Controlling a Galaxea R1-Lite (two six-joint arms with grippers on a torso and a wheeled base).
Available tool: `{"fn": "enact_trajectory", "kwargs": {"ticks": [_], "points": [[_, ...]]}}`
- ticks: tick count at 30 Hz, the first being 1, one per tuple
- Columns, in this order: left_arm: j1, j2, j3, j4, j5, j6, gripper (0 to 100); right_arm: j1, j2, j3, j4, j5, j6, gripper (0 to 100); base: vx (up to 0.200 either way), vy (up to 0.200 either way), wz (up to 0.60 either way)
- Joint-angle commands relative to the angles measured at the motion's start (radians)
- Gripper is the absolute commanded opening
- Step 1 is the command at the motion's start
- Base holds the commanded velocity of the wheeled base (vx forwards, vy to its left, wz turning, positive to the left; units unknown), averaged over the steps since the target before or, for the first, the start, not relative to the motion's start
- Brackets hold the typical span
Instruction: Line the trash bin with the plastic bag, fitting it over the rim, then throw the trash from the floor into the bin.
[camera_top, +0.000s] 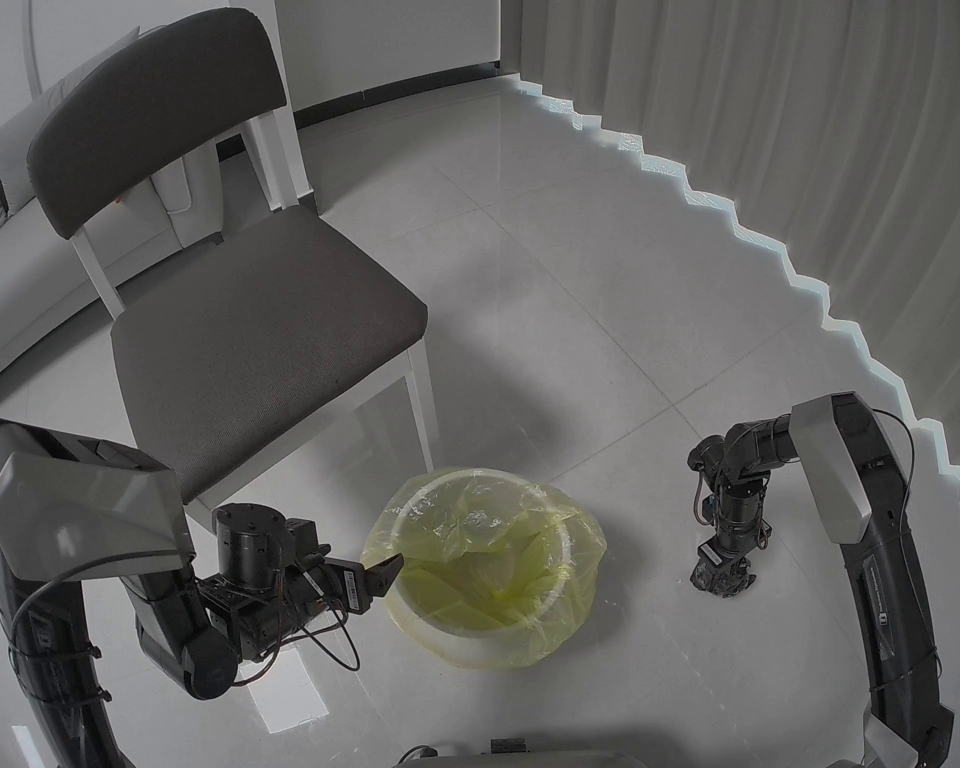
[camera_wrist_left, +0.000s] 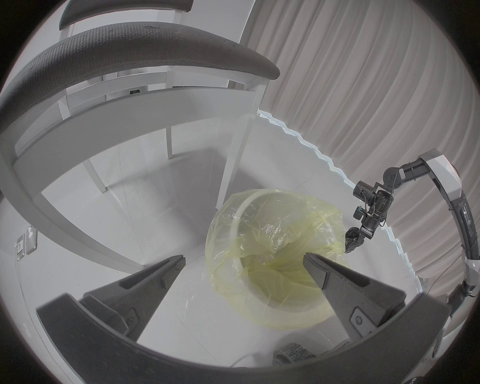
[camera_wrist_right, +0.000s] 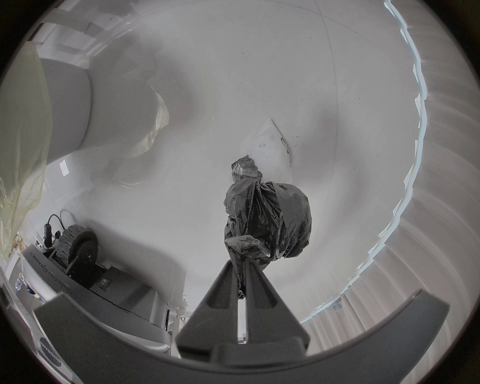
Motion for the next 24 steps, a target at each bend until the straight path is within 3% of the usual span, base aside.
{"fn": "enact_trajectory", "kwargs": {"ticks": [1, 10, 17, 24], "points": [[0.000, -0.011, 0.004, -0.006, 0.000, -0.001, 100, 0.002, -0.006, 0.000, 0.000, 0.000, 0.008, 0, 0.000, 0.000, 0.00], [-0.007, -0.012, 0.020, -0.035, 0.000, -0.002, 100, 0.010, -0.124, 0.017, -0.009, 0.002, 0.039, 0, 0.000, 0.000, 0.00], [-0.007, -0.011, 0.026, -0.046, 0.000, -0.002, 100, 0.025, -0.342, 0.195, -0.018, 0.002, 0.039, 0, 0.000, 0.000, 0.00], [0.002, -0.011, 0.056, -0.109, 0.002, 0.002, 100, 0.090, -0.589, 0.406, -0.081, 0.004, 0.037, 0, 0.000, 0.000, 0.00]]}}
